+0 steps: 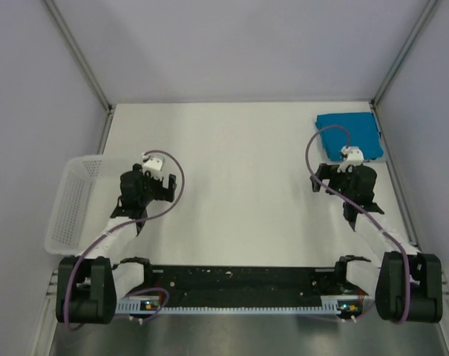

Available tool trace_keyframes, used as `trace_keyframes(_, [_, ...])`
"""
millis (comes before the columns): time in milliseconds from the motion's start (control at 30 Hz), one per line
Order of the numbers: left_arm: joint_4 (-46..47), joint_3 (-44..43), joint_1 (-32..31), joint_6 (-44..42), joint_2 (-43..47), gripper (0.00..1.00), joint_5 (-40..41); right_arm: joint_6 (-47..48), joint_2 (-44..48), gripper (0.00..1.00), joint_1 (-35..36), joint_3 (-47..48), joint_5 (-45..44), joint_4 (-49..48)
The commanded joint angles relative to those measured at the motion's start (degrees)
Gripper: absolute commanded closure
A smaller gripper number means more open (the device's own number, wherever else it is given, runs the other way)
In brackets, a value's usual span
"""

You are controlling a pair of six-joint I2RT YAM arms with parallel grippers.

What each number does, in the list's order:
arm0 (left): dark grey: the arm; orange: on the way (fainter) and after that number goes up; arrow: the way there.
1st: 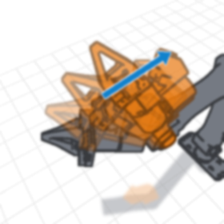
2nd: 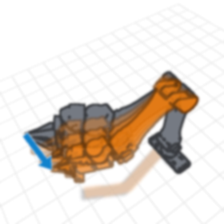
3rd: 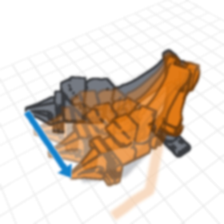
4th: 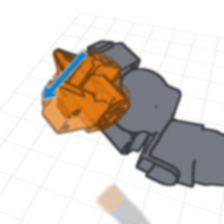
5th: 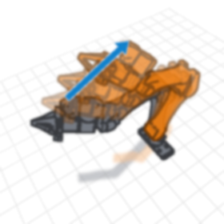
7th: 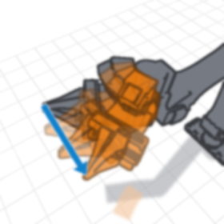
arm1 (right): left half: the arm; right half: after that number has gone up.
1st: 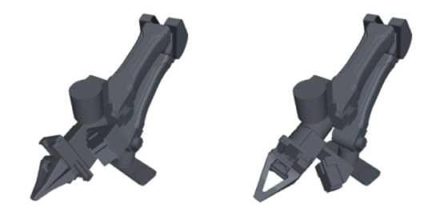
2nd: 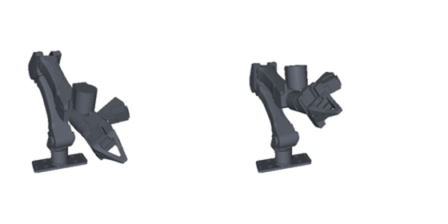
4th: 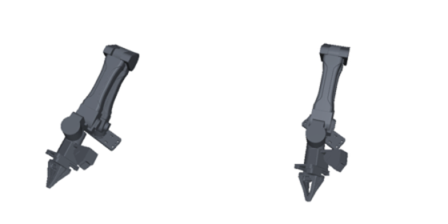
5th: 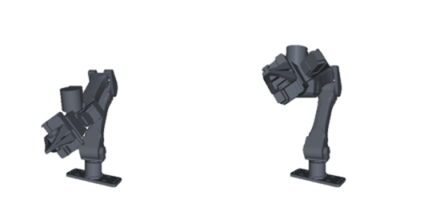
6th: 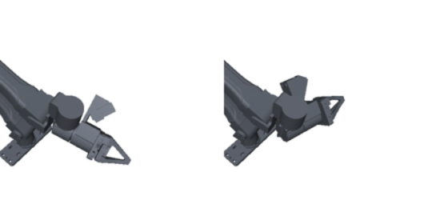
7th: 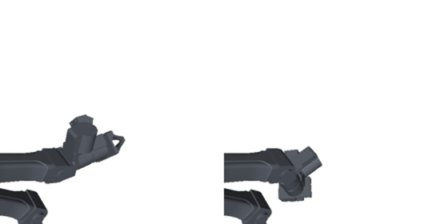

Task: Fold and stack the t-shirts
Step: Smooth out wrinkles on the folded tshirt

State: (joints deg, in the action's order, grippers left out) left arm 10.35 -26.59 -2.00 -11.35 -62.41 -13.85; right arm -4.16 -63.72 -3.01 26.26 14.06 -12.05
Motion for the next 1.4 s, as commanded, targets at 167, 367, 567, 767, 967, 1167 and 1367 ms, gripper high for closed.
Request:
trace_keyframes(167, [28.2, 10.9, 0.7, 8.3, 2.2, 0.01, 6.1, -4.0, 7.3, 0.01, 0.6, -19.0, -4.0, -32.7])
trace_keyframes(367, [32.5, 13.2, 0.6, 7.3, -0.5, 0.01, 5.0, -2.8, 9.8, 0.01, 1.1, -21.5, -5.4, -35.4])
trace_keyframes(567, [31.6, 13.0, 0.7, 7.7, -0.4, 0.01, 4.5, -2.8, 9.7, 0.01, 1.1, -21.7, -6.2, -36.0])
trace_keyframes(767, [31.5, 12.7, 0.7, 7.7, -0.9, 0.01, 4.6, -2.7, 9.3, 0.01, 1.1, -21.3, -6.5, -35.8])
trace_keyframes(967, [31.4, 13.0, 0.6, 7.0, -0.5, 0.01, 3.0, -2.8, 9.1, 0.01, 1.0, -21.2, -6.6, -35.8])
trace_keyframes(1167, [31.6, 13.1, 0.7, 6.9, -0.3, 0.01, 2.5, -2.9, 8.8, 0.01, 1.1, -21.0, -6.8, -35.4])
trace_keyframes(1367, [31.7, 13.2, 0.6, 6.6, -0.1, 0.01, 2.1, -3.0, 8.5, 0.01, 1.0, -20.7, -7.0, -35.2])
